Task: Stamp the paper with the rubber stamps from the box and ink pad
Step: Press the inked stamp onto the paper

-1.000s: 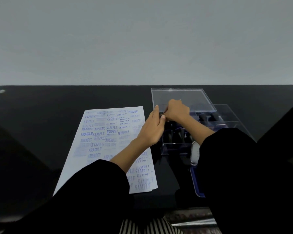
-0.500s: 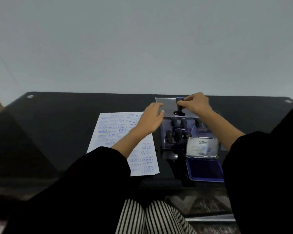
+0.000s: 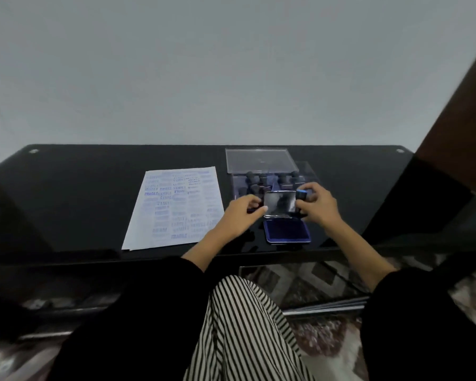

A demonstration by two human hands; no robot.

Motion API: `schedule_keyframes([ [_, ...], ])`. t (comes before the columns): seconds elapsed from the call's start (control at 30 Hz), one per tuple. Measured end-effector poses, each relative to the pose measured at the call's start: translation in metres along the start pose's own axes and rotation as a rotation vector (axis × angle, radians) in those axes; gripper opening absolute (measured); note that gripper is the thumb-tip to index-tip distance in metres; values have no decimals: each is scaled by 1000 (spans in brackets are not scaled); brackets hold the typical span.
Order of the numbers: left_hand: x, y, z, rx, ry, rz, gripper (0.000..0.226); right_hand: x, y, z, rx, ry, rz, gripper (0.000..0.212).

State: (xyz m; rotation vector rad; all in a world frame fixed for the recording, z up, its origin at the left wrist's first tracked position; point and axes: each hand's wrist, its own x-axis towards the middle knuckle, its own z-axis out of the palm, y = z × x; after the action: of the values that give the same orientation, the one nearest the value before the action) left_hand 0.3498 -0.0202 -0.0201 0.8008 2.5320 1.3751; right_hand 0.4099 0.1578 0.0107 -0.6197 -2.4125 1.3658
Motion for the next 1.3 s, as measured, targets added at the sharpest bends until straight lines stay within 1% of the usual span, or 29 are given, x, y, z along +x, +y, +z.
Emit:
schedule_keyframes([
  [0.13, -6, -15, 22, 98, -67, -56, 66, -11, 21, 10, -48, -2, -37, 25],
  [0.27, -3, -24, 31, 181, -124, -51, 87, -16, 28, 20, -171, -38, -187, 26],
  [0.37, -2, -28, 36, 198, -139, -55, 108, -15, 27, 30, -217, -47, -271, 24],
  [0.47, 0, -31, 40, 215, -126, -50, 118, -9, 26, 41, -269, -84, -309, 22],
  [0.6, 4, -33, 46, 245, -86, -17, 116, -4, 27, 48, -358, -129, -328, 18],
  [0.7, 4, -36, 49, 220, -51, 20, 109, -4, 27, 52, -462, -126, -314, 15],
  [0.77, 4, -38, 49, 221, -59, 53, 101, -4, 26, 56, -576, -59, -330, 18],
  [0.83, 2, -41, 49, 252, -73, 70, 95, -5, 24, 61, -700, 49, -377, 25],
  [0.9, 1, -43, 49, 324, -82, 108, 91, -7, 23, 65, -792, 117, -399, 31],
  [0.97, -1, -46, 48, 413, -107, 145, 87, -7, 23, 67, -856, 151, -402, 32],
  [1.03, -2, -49, 46, 476, -122, 173, 83, -10, 26, 71, -853, 227, -440, 25],
  [1.07, -3, -51, 46, 507, -116, 191, 81, -12, 29, 73, -843, 291, -471, 21],
  [1.13, -5, -53, 46, 557, -103, 212, 78, -15, 37, 77, -827, 397, -514, 24],
  [1.3, -6, -57, 48, 625, -101, 224, 74, -19, 56, 88, -811, 519, -603, 24],
])
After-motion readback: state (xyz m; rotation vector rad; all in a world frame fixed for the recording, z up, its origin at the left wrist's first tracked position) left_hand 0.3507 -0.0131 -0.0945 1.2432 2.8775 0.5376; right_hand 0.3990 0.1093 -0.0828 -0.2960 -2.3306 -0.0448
